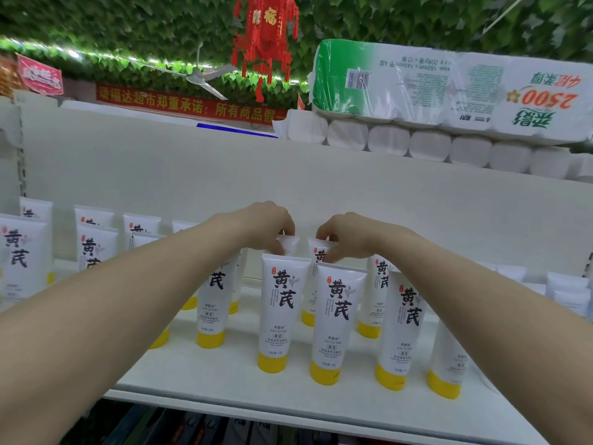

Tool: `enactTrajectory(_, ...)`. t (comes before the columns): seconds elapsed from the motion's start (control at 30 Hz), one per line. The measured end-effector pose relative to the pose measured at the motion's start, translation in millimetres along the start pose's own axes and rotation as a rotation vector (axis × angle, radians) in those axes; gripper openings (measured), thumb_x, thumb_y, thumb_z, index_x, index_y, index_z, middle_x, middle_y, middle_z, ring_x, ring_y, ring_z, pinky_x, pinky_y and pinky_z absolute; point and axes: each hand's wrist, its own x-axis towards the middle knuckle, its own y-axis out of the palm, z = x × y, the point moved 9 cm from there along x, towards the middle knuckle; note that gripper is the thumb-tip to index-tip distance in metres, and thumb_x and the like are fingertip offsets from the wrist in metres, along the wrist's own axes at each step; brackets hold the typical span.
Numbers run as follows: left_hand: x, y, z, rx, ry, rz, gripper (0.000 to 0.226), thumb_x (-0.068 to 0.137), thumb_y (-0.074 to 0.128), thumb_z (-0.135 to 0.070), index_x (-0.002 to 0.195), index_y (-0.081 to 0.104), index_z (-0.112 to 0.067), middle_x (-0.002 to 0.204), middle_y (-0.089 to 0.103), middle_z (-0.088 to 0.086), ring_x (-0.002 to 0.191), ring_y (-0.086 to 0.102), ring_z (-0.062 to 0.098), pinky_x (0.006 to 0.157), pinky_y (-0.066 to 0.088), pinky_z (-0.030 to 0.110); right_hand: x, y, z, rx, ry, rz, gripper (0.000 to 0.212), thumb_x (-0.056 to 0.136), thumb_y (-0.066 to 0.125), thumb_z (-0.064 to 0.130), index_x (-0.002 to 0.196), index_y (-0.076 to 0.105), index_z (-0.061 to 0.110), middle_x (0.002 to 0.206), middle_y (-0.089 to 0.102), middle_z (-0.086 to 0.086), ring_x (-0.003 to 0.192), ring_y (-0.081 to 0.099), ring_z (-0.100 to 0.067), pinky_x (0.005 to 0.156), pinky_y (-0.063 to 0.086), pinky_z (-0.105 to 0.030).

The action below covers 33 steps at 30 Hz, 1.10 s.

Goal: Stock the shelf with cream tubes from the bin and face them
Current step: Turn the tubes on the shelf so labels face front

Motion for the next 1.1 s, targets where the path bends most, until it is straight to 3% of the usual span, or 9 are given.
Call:
enactTrajectory(0.2,-22,-31,4,-0.079,0.012,-0.123,0.032,0.088,0.066,-0.025,0.120,0.063,-0.026,0.116,0.066,-0.007,0.108,0.057,0.013,0.094,0.044,0.029,-18,-25,-2,0.038,-0.020,-0.080,0.033,0.088,0.067,0.024,0.120,0.062,0.025,0.108,0.067,0.003,0.102,0.059,-0.018,0.089,0.045,-0.029)
enactTrajectory(0.3,-52,-60,-1,-0.154,0.044,-0.298,0.022,0.093,0.059,-0.028,0.113,0.067,-0.027,0.112,0.067,-0.011,0.106,0.059,0.010,0.092,0.043,0.027,-43,-54,2,0.004,-0.037,-0.224,0.025,0.093,0.061,0.028,0.117,0.064,0.027,0.109,0.067,0.004,0.097,0.057,-0.016,0.086,0.042,-0.027)
enactTrajectory(0.4,-84,-69,-12,-0.213,0.101,-0.370,0.022,0.095,0.054,-0.035,0.110,0.069,-0.029,0.108,0.068,-0.015,0.101,0.059,0.006,0.085,0.043,0.025,-77,-68,16,0.043,-0.084,-0.317,0.021,0.096,0.054,0.034,0.112,0.067,0.030,0.107,0.068,0.009,0.089,0.052,-0.010,0.080,0.037,-0.025)
enactTrajectory(0.5,-101,-53,-20,-0.197,0.132,-0.287,0.028,0.092,0.052,-0.047,0.112,0.066,-0.034,0.110,0.066,-0.019,0.101,0.057,0.002,0.084,0.042,0.023,-105,-61,32,0.065,-0.104,-0.291,0.024,0.094,0.050,0.047,0.109,0.066,0.035,0.104,0.068,0.015,0.081,0.055,-0.003,0.078,0.042,-0.026)
enactTrajectory(0.6,-105,-35,-28,-0.111,0.146,-0.191,0.040,0.083,0.056,-0.059,0.117,0.061,-0.037,0.111,0.065,-0.019,0.101,0.057,0.006,0.085,0.045,0.028,-115,-38,40,0.022,-0.078,-0.187,0.037,0.083,0.059,0.059,0.112,0.062,0.036,0.101,0.066,0.018,0.078,0.048,0.004,0.076,0.038,-0.027)
enactTrajectory(0.7,-103,-25,-36,-0.035,0.129,-0.142,0.046,0.077,0.065,-0.058,0.117,0.058,-0.036,0.103,0.065,-0.014,0.096,0.056,0.014,0.080,0.046,0.032,-115,-22,44,0.010,-0.045,-0.165,0.046,0.075,0.073,0.052,0.114,0.060,0.031,0.099,0.061,0.013,0.086,0.050,-0.011,0.074,0.038,-0.028)
enactTrajectory(0.77,-101,-22,-42,-0.011,0.127,-0.136,0.042,0.075,0.069,-0.053,0.111,0.060,-0.032,0.093,0.064,-0.010,0.093,0.056,0.017,0.077,0.046,0.034,-114,-19,46,0.035,-0.048,-0.185,0.036,0.075,0.076,0.043,0.105,0.062,0.028,0.091,0.061,0.011,0.084,0.051,-0.014,0.068,0.039,-0.029)
enactTrajectory(0.9,-100,-22,-47,-0.070,0.130,-0.122,0.033,0.074,0.074,-0.044,0.099,0.061,-0.027,0.083,0.060,-0.009,0.086,0.054,0.016,0.071,0.044,0.032,-108,-16,49,0.090,-0.047,-0.197,0.023,0.076,0.075,0.035,0.077,0.053,0.030,0.069,0.053,0.011,0.067,0.047,-0.008,0.053,0.033,-0.025)
enactTrajectory(1.1,-95,-21,-37,-0.062,0.108,-0.101,0.026,0.076,0.074,-0.039,0.091,0.059,-0.023,0.075,0.055,-0.008,0.064,0.047,0.005,0.045,0.027,0.019,-91,-12,45,0.065,-0.034,-0.199,0.023,0.076,0.075,0.035,0.080,0.055,0.025,0.070,0.052,0.011,0.068,0.046,-0.010,0.055,0.034,-0.028)
